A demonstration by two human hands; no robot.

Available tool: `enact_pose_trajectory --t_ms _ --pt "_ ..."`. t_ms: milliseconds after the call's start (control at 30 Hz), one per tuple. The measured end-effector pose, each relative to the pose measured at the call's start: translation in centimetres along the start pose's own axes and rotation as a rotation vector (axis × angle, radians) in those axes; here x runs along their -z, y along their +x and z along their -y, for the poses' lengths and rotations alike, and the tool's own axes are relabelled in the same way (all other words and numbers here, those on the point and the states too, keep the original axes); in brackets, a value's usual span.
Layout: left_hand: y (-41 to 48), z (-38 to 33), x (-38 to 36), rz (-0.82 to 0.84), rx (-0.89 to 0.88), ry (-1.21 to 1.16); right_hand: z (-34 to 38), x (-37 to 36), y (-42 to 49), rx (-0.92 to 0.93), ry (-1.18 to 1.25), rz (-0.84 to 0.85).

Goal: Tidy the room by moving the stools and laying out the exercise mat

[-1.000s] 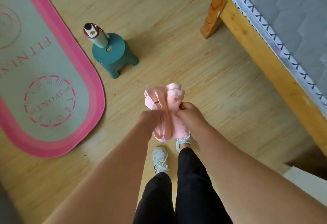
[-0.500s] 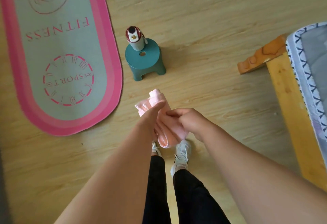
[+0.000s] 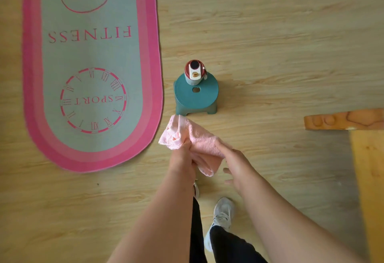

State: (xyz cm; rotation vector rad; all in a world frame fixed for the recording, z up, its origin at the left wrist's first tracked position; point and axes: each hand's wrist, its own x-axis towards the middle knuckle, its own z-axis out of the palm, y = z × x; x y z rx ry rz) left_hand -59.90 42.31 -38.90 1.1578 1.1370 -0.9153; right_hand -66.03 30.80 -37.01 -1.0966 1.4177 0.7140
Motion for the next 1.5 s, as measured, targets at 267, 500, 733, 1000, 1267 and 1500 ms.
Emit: enact_pose_trajectory --t_ms 267,500,733,1000,1267,1500 --pt "7.1 -6.2 -3.3 0.035 -0.005 0.029 6.8 -2.8 7.1 0.043 0.240 -0.007" --pt "14.2 -9.4 -5.3 0.065 0.010 -0.101 12.7 -4.1 14.5 0.174 0.247 -0.074" --pt "20.6 -9.1 -8.9 0.095 0.069 -0.281 15.7 -3.8 22.0 0.300 0.030 -0.185" --pt "24.0 -7.9 -9.1 0.047 0.169 0.079 15.5 -3.6 25.6 0.268 -0.075 -0.199" --pt "19.9 -8.7 -5.8 -0.042 0.105 0.218 14.7 -4.0 22.5 0.238 0.015 -0.294" --pt "13.3 -9.6 -3.7 -0.097 -0.012 0.508 14.8 -4.3 15.2 0.259 -0.029 -0.289"
